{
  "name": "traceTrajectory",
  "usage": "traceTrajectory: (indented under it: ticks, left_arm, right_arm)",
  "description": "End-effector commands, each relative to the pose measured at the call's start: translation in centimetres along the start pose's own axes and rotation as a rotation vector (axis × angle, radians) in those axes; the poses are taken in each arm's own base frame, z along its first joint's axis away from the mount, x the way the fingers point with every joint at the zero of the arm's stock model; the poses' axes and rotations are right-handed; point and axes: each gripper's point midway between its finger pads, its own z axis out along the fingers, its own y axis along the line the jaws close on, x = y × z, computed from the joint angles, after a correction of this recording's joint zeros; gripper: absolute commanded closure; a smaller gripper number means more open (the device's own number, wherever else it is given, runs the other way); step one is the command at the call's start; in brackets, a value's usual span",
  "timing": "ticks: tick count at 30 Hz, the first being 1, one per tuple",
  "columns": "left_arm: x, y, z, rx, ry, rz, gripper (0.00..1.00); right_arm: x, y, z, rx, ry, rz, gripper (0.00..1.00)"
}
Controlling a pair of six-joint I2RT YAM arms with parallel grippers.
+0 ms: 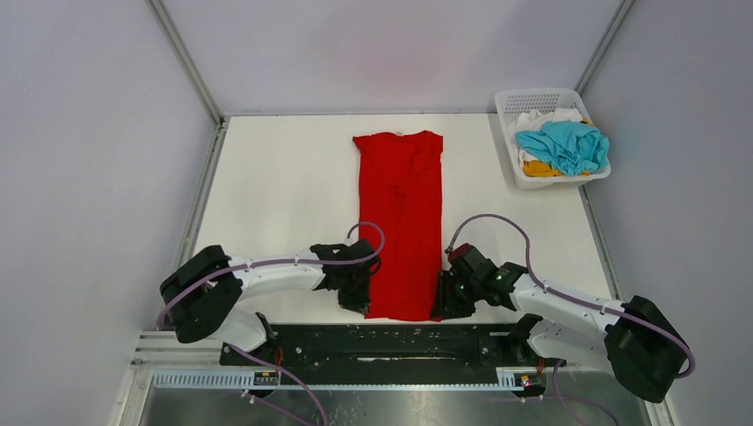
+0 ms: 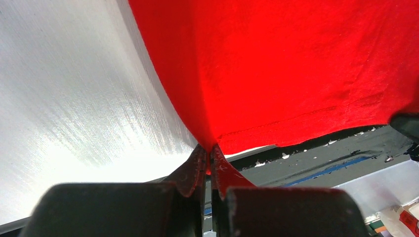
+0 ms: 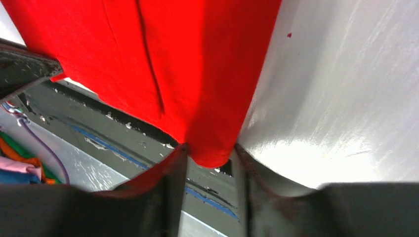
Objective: Fold and stack the t-shirts
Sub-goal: Grab the bottom of the folded rectangular tshirt with both arms, then fold the folded rectangular tshirt in 1/3 of the way
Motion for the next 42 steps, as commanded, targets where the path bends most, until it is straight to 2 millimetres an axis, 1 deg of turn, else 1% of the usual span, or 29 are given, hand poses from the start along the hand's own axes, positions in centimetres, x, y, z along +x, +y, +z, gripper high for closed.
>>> traceTrajectory:
  ticks: [1,4,6,8,9,12,15,17,19,22,24,26,28,30,33,34,38,39,40,41,42]
  left_arm:
    - [0.3,1.8,0.7,-0.051,-0.017,0.01,1.0]
    - [0.4,2.0,0.3,-0.035,-0.034,0.011,1.0]
    - [0.7,3.1,0.0,-0.064,-0.042,0.011,1.0]
    - [1.3,4.6,-0.4,-0.104,-0.041,0.012,1.0]
    - [1.6,4.9,-0.4,-0.106,-0.038,0.01,1.0]
    - [2.6,5.2,-0.5,-0.071,-0.015,-0.003,1.0]
    - [3.3,5.5,-0.6,-0.053,-0.004,-0.007,1.0]
    - [3.3,4.8,-1.0,-0.02,0.0,0.0,1.0]
    - [3.3,3.6,-1.6,0.031,0.007,0.014,1.0]
    - [2.6,1.9,-2.9,0.099,-0.022,0.025,1.0]
    - [1.4,0.2,-4.0,0.154,-0.067,0.038,1.0]
    - [-0.2,-1.9,-5.3,0.207,-0.121,0.061,1.0]
    - [-2.0,-2.5,-6.0,0.207,-0.161,0.063,1.0]
    - [-4.2,-2.9,-6.4,0.214,-0.195,0.042,1.0]
    - [-8.1,-4.4,-7.2,0.278,-0.249,0.01,1.0]
    - [-9.4,-4.7,-7.6,0.284,-0.27,0.003,1.0]
    - [-13.6,-5.1,-8.2,0.273,-0.304,-0.012,1.0]
    - [-14.9,-5.5,-8.7,0.275,-0.32,-0.006,1.0]
    - [-15.6,-5.2,-8.4,0.257,-0.318,-0.012,1.0]
    - [-16.8,-5.5,-8.8,0.262,-0.335,-0.011,1.0]
    - [-17.9,-5.5,-8.8,0.256,-0.347,-0.021,1.0]
  right_arm:
    - [1.2,-1.0,0.8,0.028,0.04,0.042,0.67]
    - [1.5,-1.7,0.7,0.051,0.043,0.035,0.87]
    - [1.8,-2.0,0.5,0.055,0.042,0.033,1.0]
    - [2.0,-1.7,0.2,0.03,0.043,0.026,1.0]
    - [2.2,-1.4,0.1,0.007,0.047,0.016,1.0]
    - [2.9,-0.5,0.1,-0.067,0.078,0.004,1.0]
    - [3.7,-0.2,0.0,-0.106,0.106,-0.004,1.0]
    - [3.7,0.5,-0.3,-0.152,0.106,-0.019,1.0]
    - [3.7,1.8,-1.1,-0.215,0.106,-0.041,1.0]
    - [3.1,3.4,-2.4,-0.277,0.071,-0.073,1.0]
    - [1.9,4.6,-3.4,-0.311,0.014,-0.087,1.0]
    - [0.9,5.6,-4.3,-0.321,-0.03,-0.102,1.0]
    - [-0.2,6.1,-4.9,-0.293,-0.062,-0.117,1.0]
    - [-1.7,6.4,-5.2,-0.258,-0.108,-0.134,1.0]
    - [-5.1,7.1,-5.6,-0.211,-0.197,-0.15,1.0]
    - [-6.3,7.5,-6.0,-0.209,-0.23,-0.151,1.0]
    - [-11.2,8.3,-6.8,-0.22,-0.302,-0.094,1.0]
    - [-12.4,8.5,-7.2,-0.226,-0.32,-0.087,1.0]
    - [-13.5,8.5,-7.5,-0.224,-0.335,-0.08,1.0]
    - [-14.5,8.5,-7.7,-0.218,-0.349,-0.075,1.0]
    - [-15.5,8.4,-7.8,-0.212,-0.36,-0.068,1.0]
